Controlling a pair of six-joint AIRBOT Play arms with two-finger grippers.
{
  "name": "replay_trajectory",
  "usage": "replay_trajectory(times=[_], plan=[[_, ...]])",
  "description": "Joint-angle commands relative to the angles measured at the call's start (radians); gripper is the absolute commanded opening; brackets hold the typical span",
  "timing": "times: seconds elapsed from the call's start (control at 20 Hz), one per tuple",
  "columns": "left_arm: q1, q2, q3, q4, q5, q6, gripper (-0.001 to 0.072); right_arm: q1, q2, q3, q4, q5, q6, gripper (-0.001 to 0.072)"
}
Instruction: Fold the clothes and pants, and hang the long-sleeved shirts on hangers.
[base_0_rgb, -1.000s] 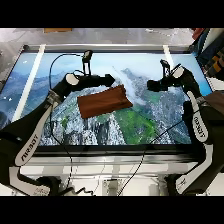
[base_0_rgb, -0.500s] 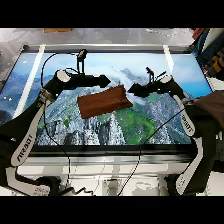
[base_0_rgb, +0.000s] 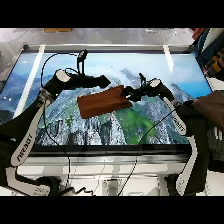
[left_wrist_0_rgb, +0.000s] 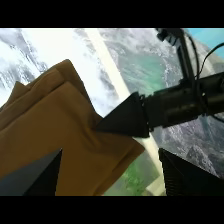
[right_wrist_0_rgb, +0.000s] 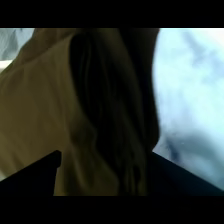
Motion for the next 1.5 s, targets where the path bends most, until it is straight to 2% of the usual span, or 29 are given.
replay_trajectory(times=[0.0,0.1,0.2,0.25,0.3,0.35,0.5,0.55,0.6,0.65,0.7,0.75,0.8,0.85,0.95,1.1,1.25,1.45], plan=[[0.001,0.000,0.000,0.000,-0.003,0.000,0.0703,0.030,-0.019,0.000,0.015,0.081,-0.018,0.0619],[0.002,0.000,0.000,0.001,-0.003,0.000,0.0703,0.071,-0.019,0.000,0.015,0.072,-0.035,0.0570],[0.002,0.000,0.000,0.001,-0.003,0.000,0.0703,0.117,-0.018,0.000,0.015,0.009,-0.071,0.0432],[0.002,0.000,0.000,0.001,-0.003,0.000,0.0703,0.137,-0.018,0.000,0.015,-0.038,-0.085,0.0337],[0.003,0.000,0.000,0.001,-0.003,0.000,0.0703,0.154,-0.016,0.002,0.014,-0.079,-0.092,0.0197],[0.006,0.000,0.000,0.001,-0.004,0.000,0.0703,0.165,-0.013,0.011,0.014,-0.100,-0.106,0.0013],[0.038,0.009,0.001,0.005,-0.029,0.001,0.0693,0.159,0.011,0.083,-0.030,-0.072,-0.115,0.0011],[0.059,0.022,0.001,0.019,-0.060,0.001,0.0653,0.148,0.034,0.109,-0.068,-0.048,-0.115,0.0011],[0.083,0.043,0.001,0.044,-0.105,0.001,0.0479,0.130,0.067,0.135,-0.109,-0.014,-0.113,0.0010],[0.105,0.069,0.001,0.069,-0.150,0.001,0.0346,0.109,0.111,0.153,-0.135,0.020,-0.113,0.0010],[0.126,0.101,0.001,0.094,-0.191,0.001,0.0243,0.087,0.163,0.163,-0.156,0.044,-0.113,0.0010],[0.143,0.135,0.001,0.120,-0.220,0.001,0.0064,0.062,0.223,0.164,-0.181,0.055,-0.112,0.0010],[0.159,0.175,0.001,0.150,-0.243,0.004,0.0009,0.036,0.283,0.164,-0.211,0.061,-0.106,0.0010],[0.172,0.215,0.001,0.182,-0.256,0.004,0.0009,0.008,0.344,0.164,-0.242,0.068,-0.090,0.0011],[0.184,0.309,0.001,0.295,-0.259,0.003,0.0009,-0.063,0.472,0.164,-0.332,0.108,0.020,0.0011],[0.187,0.444,0.001,0.463,-0.294,0.000,0.0010,-0.180,0.635,0.164,-0.487,0.245,0.139,0.0011],[0.190,0.556,0.001,0.465,-0.315,0.000,0.0010,-0.328,0.772,0.164,-0.672,0.380,0.276,0.0011],[0.190,0.647,0.001,0.465,-0.315,0.000,0.0010,-0.561,0.924,0.164,-0.850,0.444,0.300,0.0011]])
